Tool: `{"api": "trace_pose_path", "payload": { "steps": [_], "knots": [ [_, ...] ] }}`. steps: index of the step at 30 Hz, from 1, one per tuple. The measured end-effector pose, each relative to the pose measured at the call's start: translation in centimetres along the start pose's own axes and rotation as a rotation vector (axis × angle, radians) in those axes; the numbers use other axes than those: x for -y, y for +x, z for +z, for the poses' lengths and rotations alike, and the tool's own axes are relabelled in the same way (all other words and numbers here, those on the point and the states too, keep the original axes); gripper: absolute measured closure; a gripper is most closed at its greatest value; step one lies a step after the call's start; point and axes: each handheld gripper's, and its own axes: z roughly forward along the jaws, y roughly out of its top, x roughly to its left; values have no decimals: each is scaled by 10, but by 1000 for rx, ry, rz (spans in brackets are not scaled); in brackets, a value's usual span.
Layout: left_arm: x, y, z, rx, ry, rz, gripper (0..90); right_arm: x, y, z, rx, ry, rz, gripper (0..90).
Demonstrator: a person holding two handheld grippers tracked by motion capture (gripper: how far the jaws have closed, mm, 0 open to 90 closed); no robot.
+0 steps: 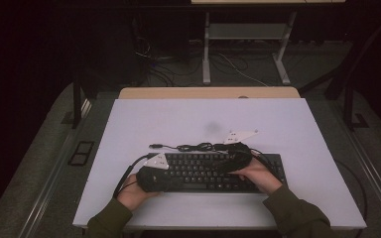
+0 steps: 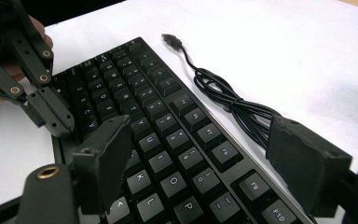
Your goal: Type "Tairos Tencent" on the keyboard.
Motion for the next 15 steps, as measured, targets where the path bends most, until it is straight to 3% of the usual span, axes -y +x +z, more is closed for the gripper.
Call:
{"api": "trace_pose_path", "payload": {
  "steps": [11, 15],
  "knots": [
    [-3, 1, -8, -10, -42, -16, 889, 0, 0, 0, 1, -3, -1, 218],
    [-4, 1, -10, -19, -59, -18, 822, 0, 0, 0, 1, -3, 1, 218]
  ]
}}
